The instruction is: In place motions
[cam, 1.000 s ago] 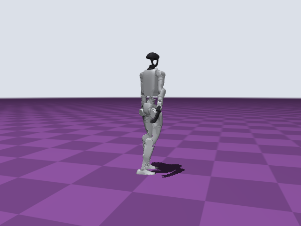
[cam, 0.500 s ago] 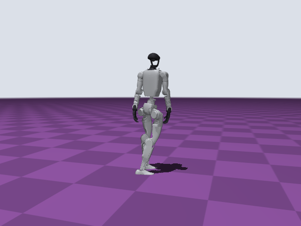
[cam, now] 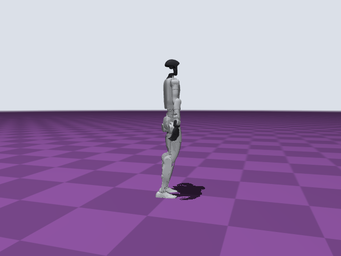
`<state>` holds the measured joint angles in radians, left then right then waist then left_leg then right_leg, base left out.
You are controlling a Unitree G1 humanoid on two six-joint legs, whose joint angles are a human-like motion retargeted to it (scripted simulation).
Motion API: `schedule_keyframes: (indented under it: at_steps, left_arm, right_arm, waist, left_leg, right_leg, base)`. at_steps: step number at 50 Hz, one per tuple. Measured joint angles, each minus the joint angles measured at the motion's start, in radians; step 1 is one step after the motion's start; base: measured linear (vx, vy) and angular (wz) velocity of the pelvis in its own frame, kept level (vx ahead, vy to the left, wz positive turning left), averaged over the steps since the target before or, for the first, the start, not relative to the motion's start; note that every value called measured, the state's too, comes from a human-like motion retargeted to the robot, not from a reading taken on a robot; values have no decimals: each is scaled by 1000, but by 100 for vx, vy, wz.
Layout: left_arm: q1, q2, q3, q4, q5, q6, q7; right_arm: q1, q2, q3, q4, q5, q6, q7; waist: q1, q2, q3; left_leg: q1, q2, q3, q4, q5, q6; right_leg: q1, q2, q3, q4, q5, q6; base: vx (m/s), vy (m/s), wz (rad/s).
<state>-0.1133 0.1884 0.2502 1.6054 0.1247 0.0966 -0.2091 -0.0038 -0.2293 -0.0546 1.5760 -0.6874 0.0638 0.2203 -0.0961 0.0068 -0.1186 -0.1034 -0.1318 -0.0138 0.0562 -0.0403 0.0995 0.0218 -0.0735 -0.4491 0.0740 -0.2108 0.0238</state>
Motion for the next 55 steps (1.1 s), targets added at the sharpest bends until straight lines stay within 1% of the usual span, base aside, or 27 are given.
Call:
schedule_keyframes:
  at_steps: [3,8,15,18,23,25,28,35,41,45,50,55]
  left_arm:
    - [-7,7,-7,3,0,2,-4]
    - [-6,1,-6,-11,0,4,-2]
    - [5,-25,-15,-52,31,-6,-23]
    - [8,-33,-33,-55,52,-8,-25]
    - [15,-43,-53,-55,82,-6,-32]
    - [21,-46,-56,-57,89,-6,-33]
    - [36,-50,-47,-64,95,-6,-30]
    - [91,-58,18,-66,89,-4,-28]
    - [134,-47,96,-48,73,3,-33]
    - [158,-25,136,-35,84,7,-24]
    - [162,3,176,-8,93,13,0]
    - [147,5,217,22,70,18,19]
  right_arm:
    - [4,-7,-21,5,30,-7,-13]
    - [14,8,-21,31,24,10,-39]
    - [56,59,6,97,17,21,-54]
    - [77,82,6,122,40,26,-54]
    - [88,97,15,124,68,43,-23]
    - [83,93,23,121,57,46,-21]
    - [73,78,50,105,10,39,-23]
    - [49,25,71,81,-65,28,-43]
    - [26,-17,61,90,-31,27,-42]
    - [17,-29,50,90,-4,23,-47]
    - [-3,-24,39,70,-7,8,-35]
    - [-35,-12,29,27,-14,-18,-13]
  waist:
    - [-38,19,5]
    - [-99,45,21]
    - [-136,56,41]
    - [-129,56,40]
    - [-138,56,41]
    - [-139,58,40]
    - [-80,54,34]
    - [9,37,13]
    - [97,7,-9]
    - [186,-38,-11]
    - [333,-107,29]
    - [489,-157,99]
  left_leg:
    - [15,22,42,-6,-12,-3]
    - [35,55,97,-12,-28,-6]
    - [55,79,146,-15,-39,-9]
    - [55,82,151,-15,-38,-10]
    - [46,71,109,-12,-25,-12]
    - [38,67,80,-9,-17,-14]
    - [29,64,76,-5,-12,-21]
    - [-15,23,-34,12,22,-36]
    - [-60,-28,-148,23,55,-56]
    - [-79,-74,-221,21,78,-73]
    - [-84,-127,-284,15,102,-96]
    - [-77,-158,-334,13,125,-121]
  right_leg:
    - [-9,17,42,-6,13,-5]
    - [-24,46,101,-7,29,-12]
    - [-29,68,145,-8,42,-19]
    - [-30,70,145,-8,42,-21]
    - [-22,76,96,-15,38,-35]
    - [-19,64,68,-11,35,-28]
    - [-10,49,66,-3,20,-17]
    - [17,17,-34,5,-15,-10]
    - [43,-17,-147,6,-46,9]
    - [64,-45,-230,3,-67,23]
    - [100,-76,-347,-1,-90,39]
    - [146,-86,-454,3,-115,58]
  base:
    - [-3,-13,-97]
    - [-5,-9,-78]
    - [-1,-2,-44]
    - [0,0,0]
    - [3,6,50]
    - [4,8,64]
    - [5,10,31]
    - [5,14,101]
    - [-2,21,134]
    - [-16,19,143]
    - [-23,5,117]
    - [-20,-11,104]
